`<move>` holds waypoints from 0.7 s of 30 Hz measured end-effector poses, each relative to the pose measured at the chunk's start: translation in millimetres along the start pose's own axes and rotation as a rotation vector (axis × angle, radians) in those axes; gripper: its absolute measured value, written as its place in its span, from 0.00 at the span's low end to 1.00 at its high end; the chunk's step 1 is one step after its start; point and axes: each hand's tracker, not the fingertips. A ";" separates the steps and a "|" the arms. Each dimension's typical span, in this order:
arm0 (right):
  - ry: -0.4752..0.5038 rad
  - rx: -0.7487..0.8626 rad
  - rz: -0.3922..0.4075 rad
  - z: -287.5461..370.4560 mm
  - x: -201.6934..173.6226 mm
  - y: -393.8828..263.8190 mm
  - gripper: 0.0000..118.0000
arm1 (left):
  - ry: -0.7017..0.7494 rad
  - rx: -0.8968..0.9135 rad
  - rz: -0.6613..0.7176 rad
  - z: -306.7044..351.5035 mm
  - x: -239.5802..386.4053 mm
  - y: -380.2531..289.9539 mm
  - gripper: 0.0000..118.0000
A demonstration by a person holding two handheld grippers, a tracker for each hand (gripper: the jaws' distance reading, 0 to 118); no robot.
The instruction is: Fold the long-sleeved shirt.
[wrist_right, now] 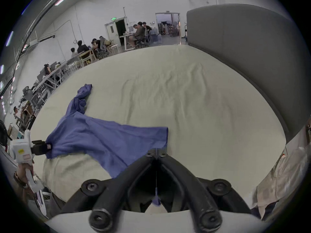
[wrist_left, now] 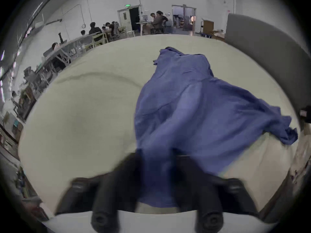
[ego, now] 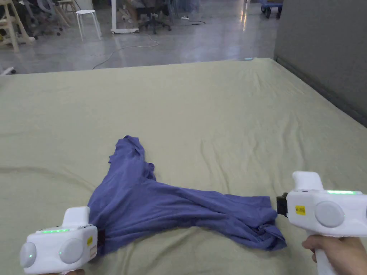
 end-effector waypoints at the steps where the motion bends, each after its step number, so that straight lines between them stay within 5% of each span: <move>1: -0.002 -0.002 0.011 -5.7 -1.5 8.8 0.00 | -0.009 -0.008 0.003 1.7 1.3 2.4 0.08; 2: -0.015 -0.005 0.027 -13.0 -3.2 18.2 0.02 | 0.022 -0.021 -0.020 3.8 4.0 7.2 0.08; 4: -0.020 0.009 0.060 -28.6 -6.0 32.0 0.41 | 0.005 -0.027 -0.031 -32.9 -20.2 4.3 0.08; 6: -0.012 -0.051 0.115 -51.6 -9.2 43.2 0.67 | 0.062 0.058 -0.068 -27.3 -21.9 4.6 0.08; 12: -0.051 -0.246 0.184 -122.6 -15.0 50.4 0.65 | 0.056 0.092 -0.075 24.8 16.8 -14.4 0.08; 14: -0.076 -0.347 0.201 -143.9 -15.9 46.2 0.47 | 0.034 0.059 -0.067 26.7 18.6 -14.0 0.08; 15: -0.084 -0.383 0.207 -152.6 -16.1 42.4 0.46 | 0.024 0.046 -0.061 19.4 4.2 -0.9 0.08; 16: -0.087 -0.307 0.222 -149.4 -19.3 38.6 0.40 | 0.023 0.046 -0.060 21.0 6.1 -2.2 0.08; 18: -0.081 -0.299 0.241 -135.2 -23.8 43.7 0.00 | 0.025 0.049 -0.062 26.4 12.5 -5.7 0.08; 21: -0.035 -0.236 0.212 -109.4 -19.3 54.9 0.00 | 0.033 0.083 -0.041 26.7 2.9 5.9 0.08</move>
